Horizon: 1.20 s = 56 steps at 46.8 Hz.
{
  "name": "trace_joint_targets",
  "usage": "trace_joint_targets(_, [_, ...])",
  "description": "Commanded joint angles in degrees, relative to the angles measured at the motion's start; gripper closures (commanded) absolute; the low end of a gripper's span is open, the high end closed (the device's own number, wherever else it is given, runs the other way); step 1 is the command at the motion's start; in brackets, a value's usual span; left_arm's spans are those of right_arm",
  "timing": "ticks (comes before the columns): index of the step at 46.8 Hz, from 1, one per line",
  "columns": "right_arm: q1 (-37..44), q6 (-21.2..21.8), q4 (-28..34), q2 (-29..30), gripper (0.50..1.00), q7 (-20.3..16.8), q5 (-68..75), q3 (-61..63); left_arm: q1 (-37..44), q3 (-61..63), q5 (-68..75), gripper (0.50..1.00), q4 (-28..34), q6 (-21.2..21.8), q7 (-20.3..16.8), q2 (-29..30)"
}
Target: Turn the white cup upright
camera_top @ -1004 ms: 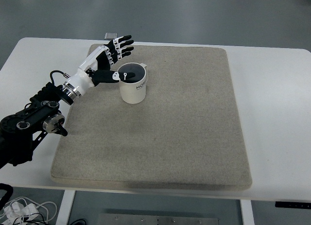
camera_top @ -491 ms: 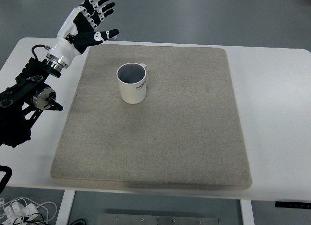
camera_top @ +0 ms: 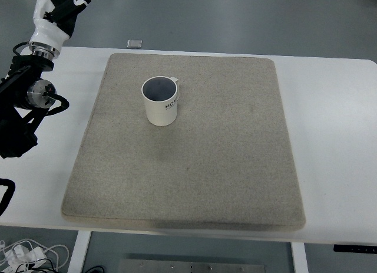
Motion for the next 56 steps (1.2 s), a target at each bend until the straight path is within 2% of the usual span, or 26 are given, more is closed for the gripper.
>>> trace_joint_targets(1, [0.0,0.0,0.0,0.0,0.548,-0.1,0.0,0.1,-0.1,0.2,-0.2,0.508,1.4,0.0,3.4,0.0])
trace_joint_targets(7, [0.0,0.0,0.0,0.0,0.548,0.0,0.0,0.1,-0.2,-0.4,-0.7,0.508,2.4,0.0,9.1,0.0])
trace_joint_targets(19, [0.0,0.0,0.0,0.0,0.548,0.0,0.0,0.0,-0.3,-0.2,-14.6,0.508,3.2,0.4,14.2,-0.1])
trace_joint_targets(27, [0.0,0.0,0.0,0.0,0.548,-0.1,0.0,0.0,-0.4,-0.3,-20.8,0.508,4.7,0.6,19.4,-1.2])
trace_joint_targets(33, [0.0,0.1,0.0,0.0,0.548,-0.1,0.1,0.0,-1.3,-0.3,-24.4,0.508,7.5,0.6,24.5,-2.7])
trace_joint_targets(46, [0.0,0.1,0.0,0.0,0.548,0.0,0.3,0.3,-2.0,-0.9,-30.3,0.506,10.2,-1.4,28.6,-6.7])
trace_joint_targets(56, [0.0,0.1,0.0,0.0,0.548,0.0,0.3,0.6,-2.1,-0.9,-32.9,0.508,10.7,-2.4,28.7,-7.8])
